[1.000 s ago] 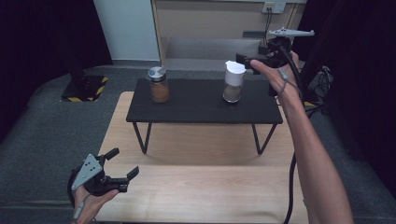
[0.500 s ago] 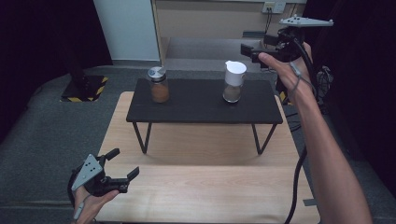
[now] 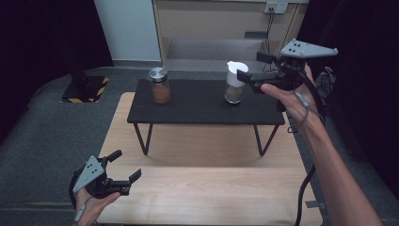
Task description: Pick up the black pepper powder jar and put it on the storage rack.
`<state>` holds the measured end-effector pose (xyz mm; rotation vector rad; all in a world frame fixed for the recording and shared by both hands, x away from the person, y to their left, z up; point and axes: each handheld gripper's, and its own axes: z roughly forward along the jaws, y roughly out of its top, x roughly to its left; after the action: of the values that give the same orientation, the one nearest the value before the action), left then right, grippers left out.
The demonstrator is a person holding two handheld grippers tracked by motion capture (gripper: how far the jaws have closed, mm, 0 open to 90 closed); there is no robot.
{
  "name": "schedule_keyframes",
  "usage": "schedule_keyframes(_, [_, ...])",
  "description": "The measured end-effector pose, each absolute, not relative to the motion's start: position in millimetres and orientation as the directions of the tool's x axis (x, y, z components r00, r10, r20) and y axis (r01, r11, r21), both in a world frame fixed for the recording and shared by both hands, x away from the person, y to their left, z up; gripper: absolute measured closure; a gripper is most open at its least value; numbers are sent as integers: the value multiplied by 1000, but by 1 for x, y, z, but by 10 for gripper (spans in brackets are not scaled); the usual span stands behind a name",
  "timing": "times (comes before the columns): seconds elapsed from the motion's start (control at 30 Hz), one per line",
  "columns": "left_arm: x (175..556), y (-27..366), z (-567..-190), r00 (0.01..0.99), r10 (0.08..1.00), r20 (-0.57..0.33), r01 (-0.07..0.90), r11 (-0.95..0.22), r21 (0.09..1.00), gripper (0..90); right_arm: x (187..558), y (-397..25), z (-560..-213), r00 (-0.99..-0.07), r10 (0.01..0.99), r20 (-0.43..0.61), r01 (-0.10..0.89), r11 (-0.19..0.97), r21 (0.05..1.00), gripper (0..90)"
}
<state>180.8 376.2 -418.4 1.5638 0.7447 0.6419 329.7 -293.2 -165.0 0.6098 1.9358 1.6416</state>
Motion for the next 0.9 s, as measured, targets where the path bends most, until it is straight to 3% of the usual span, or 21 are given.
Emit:
schedule_keyframes(0.47, [181,376,-418,642,767,-10,102,-72,992,2,304,-304,-226,-829,551,-97,-13,154,988,95])
schedule_keyframes(0.9, [181,374,-418,648,761,-5,101,-80,992,2,275,-307,-285,-839,539,-77,8,154,988,93])
